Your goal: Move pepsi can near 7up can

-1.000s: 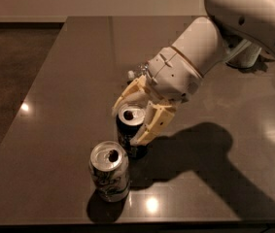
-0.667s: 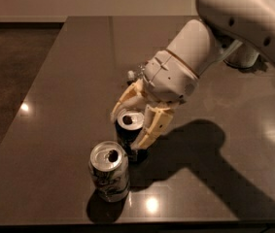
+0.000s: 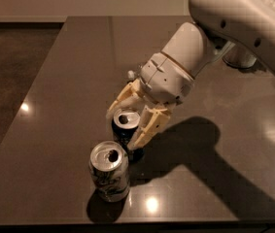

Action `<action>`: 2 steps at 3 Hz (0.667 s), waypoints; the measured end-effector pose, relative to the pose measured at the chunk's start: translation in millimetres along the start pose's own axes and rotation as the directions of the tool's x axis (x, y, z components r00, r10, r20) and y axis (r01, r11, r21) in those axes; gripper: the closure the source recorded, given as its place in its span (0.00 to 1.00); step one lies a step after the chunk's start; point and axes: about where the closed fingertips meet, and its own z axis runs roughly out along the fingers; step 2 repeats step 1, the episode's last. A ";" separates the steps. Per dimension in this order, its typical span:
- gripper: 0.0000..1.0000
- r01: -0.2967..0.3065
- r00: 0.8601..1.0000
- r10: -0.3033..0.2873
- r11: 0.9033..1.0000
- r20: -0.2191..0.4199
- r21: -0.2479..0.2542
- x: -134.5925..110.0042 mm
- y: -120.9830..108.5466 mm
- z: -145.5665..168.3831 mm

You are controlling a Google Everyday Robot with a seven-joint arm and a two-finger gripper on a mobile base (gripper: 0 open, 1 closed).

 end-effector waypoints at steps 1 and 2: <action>0.00 0.002 1.000 -0.002 1.000 -0.001 0.013 -1.1 -3.7 0.9; 0.00 0.002 1.000 -0.002 1.000 -0.001 0.013 -1.1 -3.7 0.9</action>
Offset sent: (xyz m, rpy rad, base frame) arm 0.0000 0.0000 0.0000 0.0000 0.0000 0.0000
